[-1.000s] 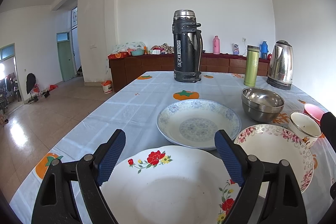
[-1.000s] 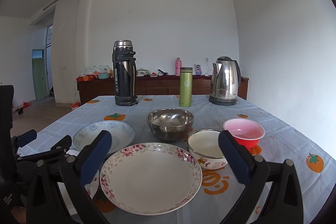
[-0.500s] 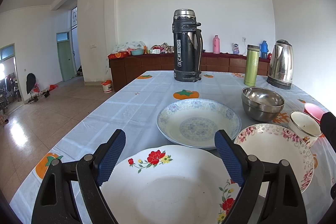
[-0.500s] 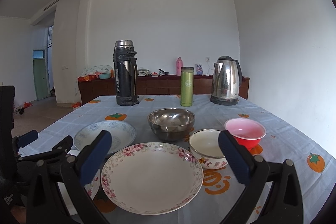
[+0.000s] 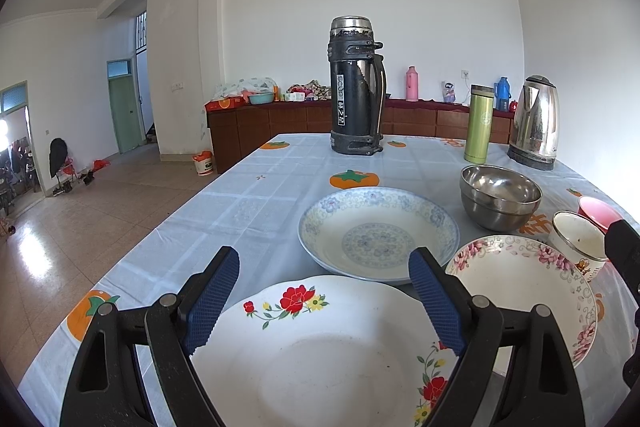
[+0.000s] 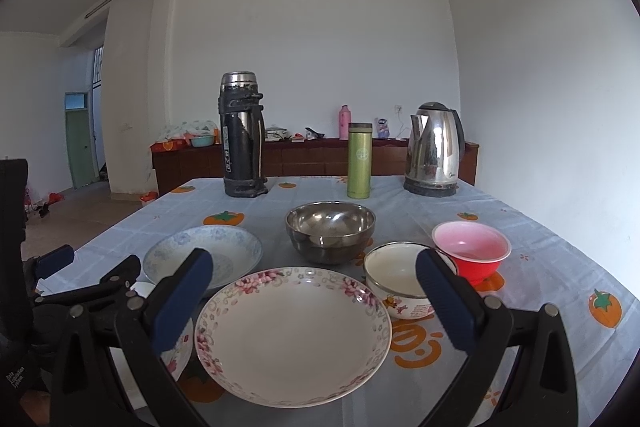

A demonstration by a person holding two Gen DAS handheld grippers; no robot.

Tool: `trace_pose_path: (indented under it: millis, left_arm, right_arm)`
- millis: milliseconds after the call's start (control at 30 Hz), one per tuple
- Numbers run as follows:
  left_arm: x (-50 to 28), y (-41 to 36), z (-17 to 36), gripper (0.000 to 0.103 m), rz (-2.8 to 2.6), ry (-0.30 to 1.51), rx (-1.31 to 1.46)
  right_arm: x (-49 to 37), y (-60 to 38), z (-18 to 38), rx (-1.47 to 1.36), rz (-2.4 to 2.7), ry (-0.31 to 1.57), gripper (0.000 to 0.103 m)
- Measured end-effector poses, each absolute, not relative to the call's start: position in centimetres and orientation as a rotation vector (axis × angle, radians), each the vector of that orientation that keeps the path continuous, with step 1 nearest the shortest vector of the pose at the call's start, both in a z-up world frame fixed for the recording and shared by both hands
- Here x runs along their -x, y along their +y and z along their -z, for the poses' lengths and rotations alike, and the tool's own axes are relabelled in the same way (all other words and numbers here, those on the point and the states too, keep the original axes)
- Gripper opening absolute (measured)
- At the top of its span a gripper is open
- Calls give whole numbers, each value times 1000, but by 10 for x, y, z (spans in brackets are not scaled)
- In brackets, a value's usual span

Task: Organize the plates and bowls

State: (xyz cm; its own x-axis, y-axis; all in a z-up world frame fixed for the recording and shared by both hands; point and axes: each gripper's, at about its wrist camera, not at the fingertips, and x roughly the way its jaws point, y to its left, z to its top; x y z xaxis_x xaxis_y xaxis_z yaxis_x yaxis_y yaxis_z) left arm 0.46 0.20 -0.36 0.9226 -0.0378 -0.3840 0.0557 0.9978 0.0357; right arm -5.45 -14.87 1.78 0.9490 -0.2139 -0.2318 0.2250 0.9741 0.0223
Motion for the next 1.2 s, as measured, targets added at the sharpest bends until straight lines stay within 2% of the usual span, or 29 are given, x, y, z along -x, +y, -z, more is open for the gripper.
trace_pose_path:
  millis: [1200]
  left_arm:
    - [1, 11, 4, 88, 52, 399, -54]
  right_arm:
    - [53, -147, -18, -55, 193, 247, 103]
